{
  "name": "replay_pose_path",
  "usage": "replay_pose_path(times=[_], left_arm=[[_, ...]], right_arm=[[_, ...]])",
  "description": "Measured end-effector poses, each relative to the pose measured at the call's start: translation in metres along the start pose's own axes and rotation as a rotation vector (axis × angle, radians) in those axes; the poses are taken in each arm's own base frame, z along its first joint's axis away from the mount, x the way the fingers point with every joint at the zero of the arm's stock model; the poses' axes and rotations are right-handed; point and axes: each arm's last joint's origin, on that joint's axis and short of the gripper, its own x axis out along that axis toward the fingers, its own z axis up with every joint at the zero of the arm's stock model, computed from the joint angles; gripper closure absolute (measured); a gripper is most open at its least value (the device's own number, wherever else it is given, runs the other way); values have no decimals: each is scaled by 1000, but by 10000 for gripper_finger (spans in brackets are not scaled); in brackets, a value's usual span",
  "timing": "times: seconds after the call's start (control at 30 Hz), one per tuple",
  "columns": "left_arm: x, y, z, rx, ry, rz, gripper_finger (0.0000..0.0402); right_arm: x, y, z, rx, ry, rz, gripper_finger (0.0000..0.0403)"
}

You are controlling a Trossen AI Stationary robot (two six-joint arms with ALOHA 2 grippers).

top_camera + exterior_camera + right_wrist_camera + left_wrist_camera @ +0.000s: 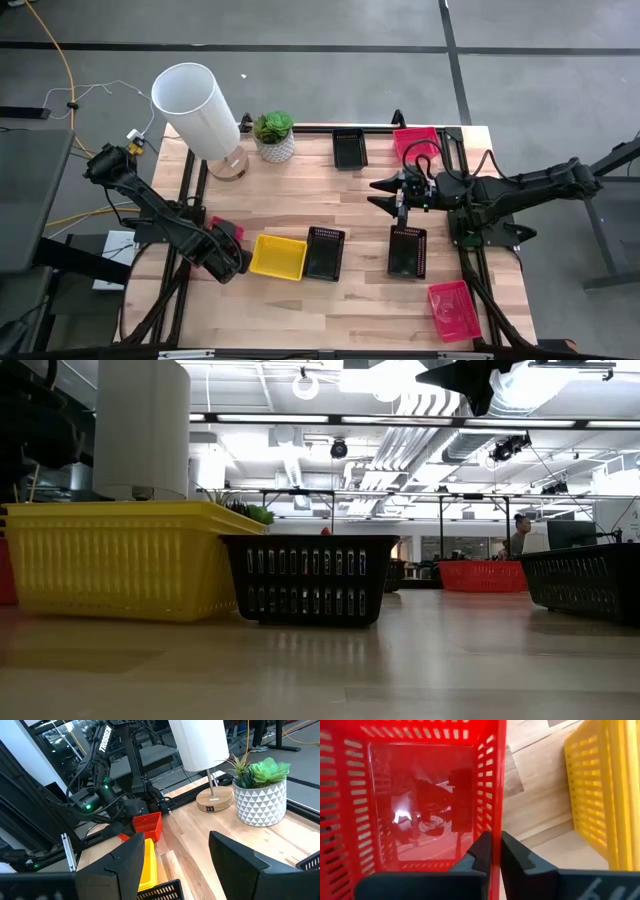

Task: Stack baskets by color
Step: Stack the middle red bin on the bottom red bin

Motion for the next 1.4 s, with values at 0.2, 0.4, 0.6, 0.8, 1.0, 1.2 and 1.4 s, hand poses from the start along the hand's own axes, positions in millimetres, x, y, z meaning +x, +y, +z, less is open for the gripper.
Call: replay_pose_path(times=[0.2, 0.4, 0.6, 0.8, 1.0, 1.2, 1.4], left_arm=[[-6, 2, 2, 43, 7, -30, 397], [-44, 17, 17, 40, -70, -65, 400], [-94, 26, 38, 71, -198, -196, 401], [-125, 12, 54, 173, -321, -354, 401], [-138, -25, 73, 374, -380, -441, 401], [-141, -65, 96, 731, -391, -430, 401], [-130, -112, 121, 987, -435, -290, 401]], right_arm=[[0, 1, 2, 64, -20, 11, 194], [-1, 6, 13, 77, -34, 46, 194], [-12, 13, 39, 53, 86, -7, 194], [-25, 18, 54, 147, 283, -34, 194], [-19, 22, 52, 163, 347, 34, 194], [3, 24, 40, 173, 412, 29, 194], [42, 15, 31, 505, 424, -39, 194]])
